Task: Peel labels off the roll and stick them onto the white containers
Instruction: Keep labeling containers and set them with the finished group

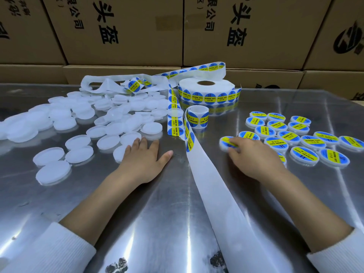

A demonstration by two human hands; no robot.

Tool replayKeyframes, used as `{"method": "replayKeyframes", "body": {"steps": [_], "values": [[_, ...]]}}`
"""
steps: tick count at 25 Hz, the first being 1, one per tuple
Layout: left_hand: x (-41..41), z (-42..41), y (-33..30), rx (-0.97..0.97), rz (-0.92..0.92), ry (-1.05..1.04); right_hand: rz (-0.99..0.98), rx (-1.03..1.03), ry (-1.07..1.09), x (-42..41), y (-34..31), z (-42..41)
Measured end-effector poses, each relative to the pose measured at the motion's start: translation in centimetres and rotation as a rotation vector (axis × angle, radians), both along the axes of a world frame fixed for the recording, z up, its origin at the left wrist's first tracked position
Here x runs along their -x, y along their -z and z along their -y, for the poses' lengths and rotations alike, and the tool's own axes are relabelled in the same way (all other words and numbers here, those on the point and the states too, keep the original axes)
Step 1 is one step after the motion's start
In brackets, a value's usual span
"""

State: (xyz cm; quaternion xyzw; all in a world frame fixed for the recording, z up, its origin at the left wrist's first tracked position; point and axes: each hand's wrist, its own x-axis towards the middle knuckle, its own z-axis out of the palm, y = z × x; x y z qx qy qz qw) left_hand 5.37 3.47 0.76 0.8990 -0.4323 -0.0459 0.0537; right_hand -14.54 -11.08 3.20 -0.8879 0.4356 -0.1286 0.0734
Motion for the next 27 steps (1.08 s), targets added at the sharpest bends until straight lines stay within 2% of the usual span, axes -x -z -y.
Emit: {"method": "replayKeyframes", "body": {"steps": [3,6,8,10,13,15,18,20,22,25,27], "values": [[-0.1,0.0,-0.2,0.032,0.002,0.042,-0.130,-0.004,0.175,0.9,0.5,1.5],[0.5,0.2,-0.3,0.137,-0.022,0.166,-0.185,-0.068,0.176,0.9,0.8,1.9],[1.3,0.2,-0.4,0.201,-0.046,0.301,-0.079,0.001,0.110,0.5,0.8,1.6],[2.1,0.3,-0.6,0.270,-0.079,0.471,0.129,-0.008,-0.012,-0.1,0.5,0.8],[3.2,0.4,-1.1,0.407,-0.221,0.618,0.418,-0.348,-0.205,-0.9,-0.1,-0.9],[3.6,0.4,-1.2,0.516,-0.281,0.616,0.488,-0.498,-0.319,-1.4,0.3,-1.4],[3.7,0.4,-1.1,0.616,-0.255,0.538,0.432,-0.469,-0.361,-1.7,0.8,-1.4],[3.3,0.3,-1.0,0.609,-0.178,0.450,0.419,-0.467,-0.333,-1.4,0.6,-1.1],[2.8,0.2,-0.9,0.547,-0.114,0.384,0.446,-0.572,-0.330,-1.1,0.2,-1.0],[2.6,0.2,-1.0,0.505,-0.125,0.361,0.438,-0.699,-0.347,-0.6,-0.4,-0.9],[2.7,0.3,-1.0,0.549,-0.174,0.373,0.413,-0.743,-0.354,-0.4,-0.7,-0.7]]}}
